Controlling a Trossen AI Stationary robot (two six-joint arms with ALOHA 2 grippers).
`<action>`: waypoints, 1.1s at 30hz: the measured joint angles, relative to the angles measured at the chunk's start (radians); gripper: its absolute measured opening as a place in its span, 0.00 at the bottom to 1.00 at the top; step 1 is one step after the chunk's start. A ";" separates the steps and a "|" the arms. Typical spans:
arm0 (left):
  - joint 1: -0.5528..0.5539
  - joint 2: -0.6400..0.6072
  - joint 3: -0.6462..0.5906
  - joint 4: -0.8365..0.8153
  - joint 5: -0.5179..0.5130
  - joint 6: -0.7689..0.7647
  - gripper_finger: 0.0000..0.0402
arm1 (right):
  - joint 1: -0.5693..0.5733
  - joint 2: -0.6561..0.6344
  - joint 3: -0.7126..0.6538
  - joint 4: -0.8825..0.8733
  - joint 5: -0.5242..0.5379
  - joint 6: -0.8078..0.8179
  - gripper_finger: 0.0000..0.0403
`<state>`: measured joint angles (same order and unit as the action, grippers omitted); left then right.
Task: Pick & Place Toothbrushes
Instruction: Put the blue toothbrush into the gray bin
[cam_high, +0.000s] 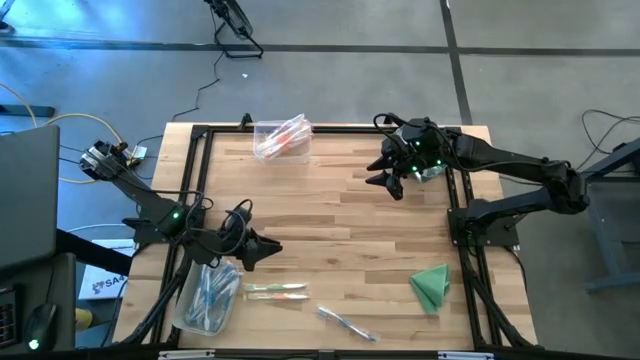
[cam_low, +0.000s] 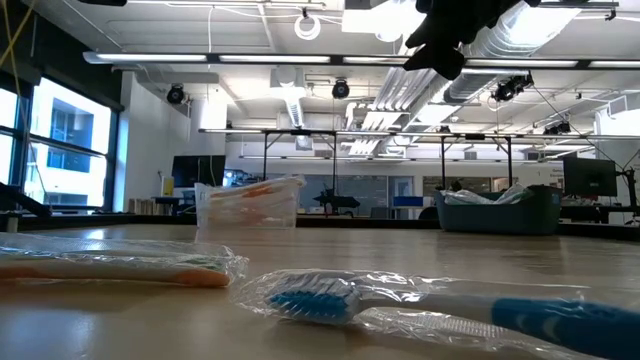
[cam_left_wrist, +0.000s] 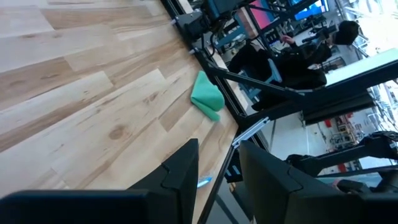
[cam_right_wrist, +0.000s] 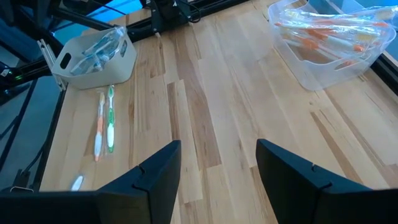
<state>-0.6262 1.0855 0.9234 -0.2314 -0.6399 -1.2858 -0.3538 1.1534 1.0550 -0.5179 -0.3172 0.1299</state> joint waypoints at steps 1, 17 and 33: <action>0.000 0.000 0.000 0.000 0.000 0.000 0.29 | 0.000 0.000 0.000 0.000 0.000 0.000 0.50; 0.029 -0.001 0.000 -0.003 -0.020 0.140 0.29 | 0.001 0.000 0.000 0.015 -0.019 0.031 0.50; 0.188 -0.101 -0.001 -0.144 -0.136 0.577 0.16 | 0.236 -0.009 0.000 0.120 -0.006 0.087 0.35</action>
<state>-0.4385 0.9845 0.9226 -0.3753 -0.7761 -0.7084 -0.1176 1.1441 1.0550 -0.3977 -0.3230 0.2173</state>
